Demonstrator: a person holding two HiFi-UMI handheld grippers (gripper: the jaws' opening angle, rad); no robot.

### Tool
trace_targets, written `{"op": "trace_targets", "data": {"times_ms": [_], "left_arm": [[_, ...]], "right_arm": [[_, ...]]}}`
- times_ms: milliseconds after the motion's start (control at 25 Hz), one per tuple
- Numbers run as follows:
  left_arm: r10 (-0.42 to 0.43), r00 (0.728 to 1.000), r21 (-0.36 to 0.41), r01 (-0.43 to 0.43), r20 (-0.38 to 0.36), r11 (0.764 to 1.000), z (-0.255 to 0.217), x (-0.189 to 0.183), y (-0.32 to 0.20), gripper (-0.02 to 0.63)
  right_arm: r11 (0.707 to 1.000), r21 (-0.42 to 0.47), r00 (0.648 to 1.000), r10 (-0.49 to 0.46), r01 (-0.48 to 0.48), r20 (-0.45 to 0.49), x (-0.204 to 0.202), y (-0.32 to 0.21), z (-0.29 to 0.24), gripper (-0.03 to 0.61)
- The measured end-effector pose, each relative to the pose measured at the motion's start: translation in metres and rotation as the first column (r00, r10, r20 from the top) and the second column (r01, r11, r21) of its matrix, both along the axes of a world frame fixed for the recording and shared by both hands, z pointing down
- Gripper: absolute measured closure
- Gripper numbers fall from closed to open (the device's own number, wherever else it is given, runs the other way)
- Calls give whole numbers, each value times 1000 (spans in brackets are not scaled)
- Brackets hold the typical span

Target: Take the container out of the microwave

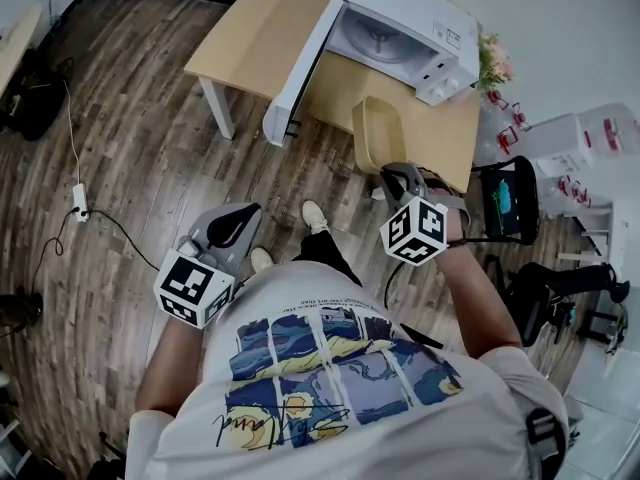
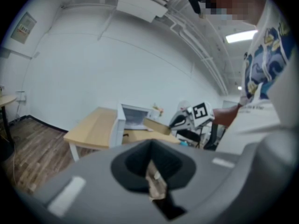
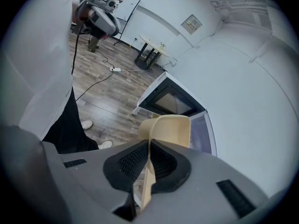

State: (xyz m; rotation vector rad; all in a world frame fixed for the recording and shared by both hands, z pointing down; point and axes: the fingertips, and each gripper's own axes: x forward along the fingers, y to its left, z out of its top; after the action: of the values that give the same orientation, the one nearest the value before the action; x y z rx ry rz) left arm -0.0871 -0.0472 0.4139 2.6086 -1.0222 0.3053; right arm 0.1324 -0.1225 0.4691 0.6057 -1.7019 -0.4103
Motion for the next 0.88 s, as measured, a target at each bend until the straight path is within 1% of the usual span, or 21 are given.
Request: {"op": "trace_targets", "data": {"times_ms": [320, 880], "left_arm": [[18, 1000, 0, -18, 4, 1000, 2, -2, 9, 604], [-9, 1000, 0, 9, -1, 1000, 3, -11, 17, 604]], "right_arm": [[1000, -1, 1000, 4, -4, 9, -8, 20, -5, 561], [1000, 0, 1000, -15, 15, 6, -18, 28, -10, 561]]}}
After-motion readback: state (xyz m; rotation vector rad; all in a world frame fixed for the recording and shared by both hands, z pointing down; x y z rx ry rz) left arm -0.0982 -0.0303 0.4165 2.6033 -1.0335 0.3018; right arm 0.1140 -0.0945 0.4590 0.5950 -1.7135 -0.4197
